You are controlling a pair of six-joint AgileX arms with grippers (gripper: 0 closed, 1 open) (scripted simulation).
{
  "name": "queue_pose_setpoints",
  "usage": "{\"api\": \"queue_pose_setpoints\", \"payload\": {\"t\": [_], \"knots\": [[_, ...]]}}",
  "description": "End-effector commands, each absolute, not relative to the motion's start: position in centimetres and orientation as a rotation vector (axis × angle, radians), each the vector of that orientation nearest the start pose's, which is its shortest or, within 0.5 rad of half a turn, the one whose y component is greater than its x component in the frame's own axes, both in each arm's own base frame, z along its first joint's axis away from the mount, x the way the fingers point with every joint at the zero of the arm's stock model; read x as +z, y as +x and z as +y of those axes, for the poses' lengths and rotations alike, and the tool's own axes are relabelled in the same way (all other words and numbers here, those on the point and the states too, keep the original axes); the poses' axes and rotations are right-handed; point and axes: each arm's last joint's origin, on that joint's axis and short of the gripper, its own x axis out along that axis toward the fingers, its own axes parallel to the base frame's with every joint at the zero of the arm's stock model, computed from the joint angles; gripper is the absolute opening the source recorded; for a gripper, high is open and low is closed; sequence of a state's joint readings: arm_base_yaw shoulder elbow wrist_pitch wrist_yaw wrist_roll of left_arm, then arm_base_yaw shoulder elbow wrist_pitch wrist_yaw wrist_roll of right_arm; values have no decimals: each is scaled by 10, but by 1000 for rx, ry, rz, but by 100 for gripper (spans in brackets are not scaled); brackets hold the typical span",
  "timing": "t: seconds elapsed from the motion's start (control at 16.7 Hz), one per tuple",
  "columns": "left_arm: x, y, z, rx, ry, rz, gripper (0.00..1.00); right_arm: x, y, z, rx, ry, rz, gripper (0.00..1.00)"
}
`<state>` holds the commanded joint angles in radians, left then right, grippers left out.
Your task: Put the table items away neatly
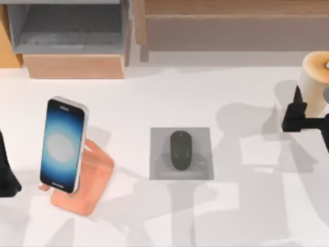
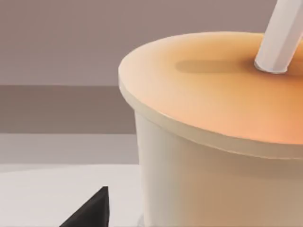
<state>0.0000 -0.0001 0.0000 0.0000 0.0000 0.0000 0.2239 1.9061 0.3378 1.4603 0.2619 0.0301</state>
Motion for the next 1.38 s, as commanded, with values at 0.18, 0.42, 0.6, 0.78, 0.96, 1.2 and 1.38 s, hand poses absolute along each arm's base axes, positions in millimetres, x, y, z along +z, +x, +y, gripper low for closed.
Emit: {"api": "queue_pose_setpoints", "payload": {"t": [0.18,0.42,0.6,0.78,0.96,1.2,1.38], "knots": [[160,106,-1,0,0,0,100,92,277,54,-16,-11,99,100],[160,106,-1,0,0,0,100,90,294,54,-17,-10,98,100],[160,106,-1,0,0,0,100,90,294,54,-17,-10,99,100],[160,106,-1,0,0,0,100,90,294,54,-17,-10,99,77],[160,106,-1,0,0,0,100,90,294,54,-17,-10,99,55],[160,106,-1,0,0,0,100,90,294,54,-17,-10,99,25],[160,106,-1,0,0,0,100,90,294,54,-17,-10,99,2]]}}
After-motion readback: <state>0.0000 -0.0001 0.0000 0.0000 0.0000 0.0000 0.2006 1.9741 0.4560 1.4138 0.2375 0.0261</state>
